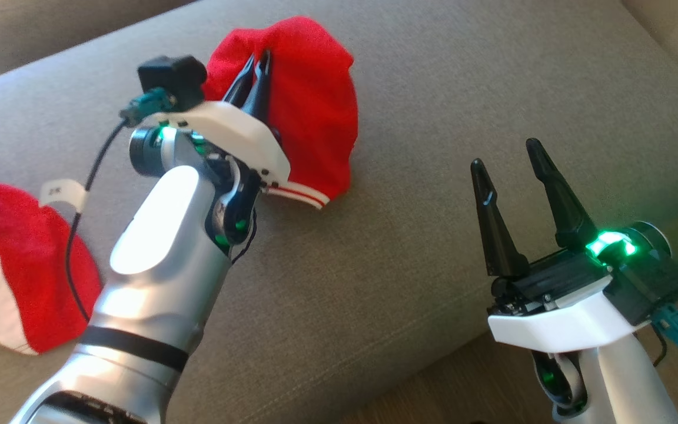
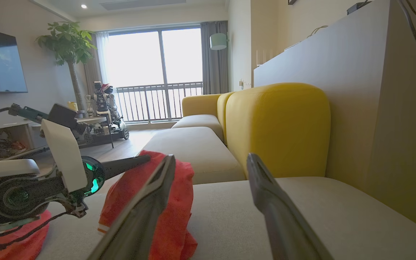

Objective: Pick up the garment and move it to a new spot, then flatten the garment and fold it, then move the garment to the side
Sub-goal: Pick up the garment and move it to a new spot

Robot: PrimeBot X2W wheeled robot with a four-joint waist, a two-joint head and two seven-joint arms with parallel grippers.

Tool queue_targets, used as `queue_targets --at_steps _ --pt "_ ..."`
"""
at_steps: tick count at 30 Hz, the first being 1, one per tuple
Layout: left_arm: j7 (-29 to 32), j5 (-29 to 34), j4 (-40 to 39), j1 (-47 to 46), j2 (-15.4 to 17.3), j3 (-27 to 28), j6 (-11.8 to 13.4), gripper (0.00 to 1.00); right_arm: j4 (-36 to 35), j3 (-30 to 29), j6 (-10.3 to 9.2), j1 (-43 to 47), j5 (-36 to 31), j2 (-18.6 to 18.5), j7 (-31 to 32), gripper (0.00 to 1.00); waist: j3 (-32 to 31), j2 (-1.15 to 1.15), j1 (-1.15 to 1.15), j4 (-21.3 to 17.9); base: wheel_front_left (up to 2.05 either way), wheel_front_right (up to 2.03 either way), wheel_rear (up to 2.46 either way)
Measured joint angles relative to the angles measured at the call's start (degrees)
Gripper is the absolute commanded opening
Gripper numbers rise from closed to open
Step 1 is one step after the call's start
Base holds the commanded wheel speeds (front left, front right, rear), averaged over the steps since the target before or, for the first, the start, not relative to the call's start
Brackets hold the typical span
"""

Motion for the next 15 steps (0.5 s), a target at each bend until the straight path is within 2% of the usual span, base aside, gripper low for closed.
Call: queue_targets --at_steps 1,4,8,12,15 --pt "-0.24 0.08 1.85 -0.31 0.00 -0.63 0.02 1.00 0.00 0.02 0.00 -0.02 0.05 0.00 0.00 1.00 0.43 0.00 0.00 -0.45 0.00 0.00 0.00" --pt "-1.51 0.08 5.95 -0.41 0.00 -1.68 -0.02 1.00 0.00 0.09 0.00 -0.07 0.05 0.00 0.00 1.00 1.36 0.00 0.00 -1.29 0.00 0.00 0.00" --pt "-4.17 -0.24 8.42 -1.25 -0.02 -1.72 -0.22 1.00 0.12 -0.08 0.00 -0.07 0.04 0.00 0.00 1.00 1.28 0.00 0.00 -0.16 0.00 0.00 0.00" --pt "-6.50 -0.69 7.83 -1.43 0.52 -1.01 -1.41 1.00 0.91 -0.33 0.00 -0.03 -0.15 0.01 0.00 1.00 -0.04 0.00 0.00 2.08 0.00 0.00 0.00" --pt "-7.65 -0.32 4.70 0.66 2.18 -1.07 -1.83 1.00 1.87 -1.29 0.00 0.24 -1.18 0.00 0.00 1.00 -1.27 0.00 0.00 4.29 0.00 0.00 0.00"
